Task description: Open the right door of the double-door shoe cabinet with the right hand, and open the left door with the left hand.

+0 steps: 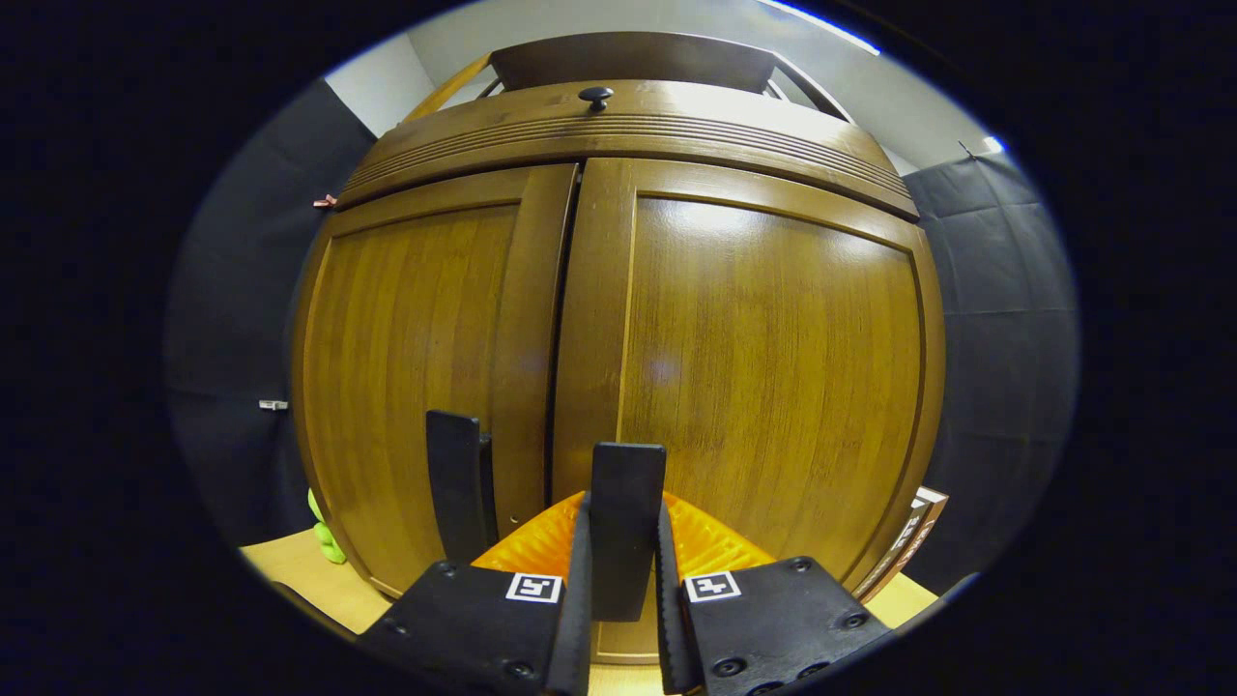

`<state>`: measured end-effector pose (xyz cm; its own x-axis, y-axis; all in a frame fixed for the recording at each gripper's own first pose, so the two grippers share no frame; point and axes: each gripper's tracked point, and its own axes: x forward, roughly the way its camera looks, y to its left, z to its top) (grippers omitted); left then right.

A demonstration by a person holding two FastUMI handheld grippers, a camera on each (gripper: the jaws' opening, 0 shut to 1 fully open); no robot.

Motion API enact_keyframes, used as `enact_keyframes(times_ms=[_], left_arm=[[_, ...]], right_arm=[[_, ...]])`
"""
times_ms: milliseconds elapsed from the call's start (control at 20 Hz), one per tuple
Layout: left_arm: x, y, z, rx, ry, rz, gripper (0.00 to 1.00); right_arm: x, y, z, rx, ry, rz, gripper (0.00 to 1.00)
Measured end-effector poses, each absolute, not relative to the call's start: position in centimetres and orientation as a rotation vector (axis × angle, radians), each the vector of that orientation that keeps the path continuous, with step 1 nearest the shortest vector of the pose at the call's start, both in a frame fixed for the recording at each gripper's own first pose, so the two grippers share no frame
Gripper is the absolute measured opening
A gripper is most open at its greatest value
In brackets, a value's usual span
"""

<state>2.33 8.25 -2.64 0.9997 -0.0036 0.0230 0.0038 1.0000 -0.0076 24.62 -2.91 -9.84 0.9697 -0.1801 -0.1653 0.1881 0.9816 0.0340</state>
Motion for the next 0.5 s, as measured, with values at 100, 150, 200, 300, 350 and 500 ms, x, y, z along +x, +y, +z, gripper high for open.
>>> enact_keyframes(times_ms=[100,150,200,300,350,500], left_arm=[[2.2,8.2,-2.6,-0.017,-0.021,0.007,0.95],[2.0,8.0,-2.8,-0.024,-0.015,0.012,0.95],[1.8,7.7,-2.8,-0.032,-0.007,0.015,0.95],[1.5,7.1,-2.8,-0.045,0.001,0.023,0.94],[1.2,6.6,-2.9,-0.047,0.004,0.025,0.94],[0.2,4.8,-3.2,-0.037,0.014,0.024,0.95]], right_arm=[[23.4,-2.9,-9.9,0.053,0.172,-0.152,0.32],[22.7,-2.9,-9.8,0.063,0.176,-0.13,0.29],[21.9,-2.9,-9.6,0.072,0.183,-0.11,0.29],[20.0,-3.1,-9.2,0.073,0.198,-0.074,0.29],[19.0,-3.1,-8.9,0.067,0.201,-0.059,0.29],[16.1,-3.6,-8.2,0.057,0.203,-0.026,0.32]])
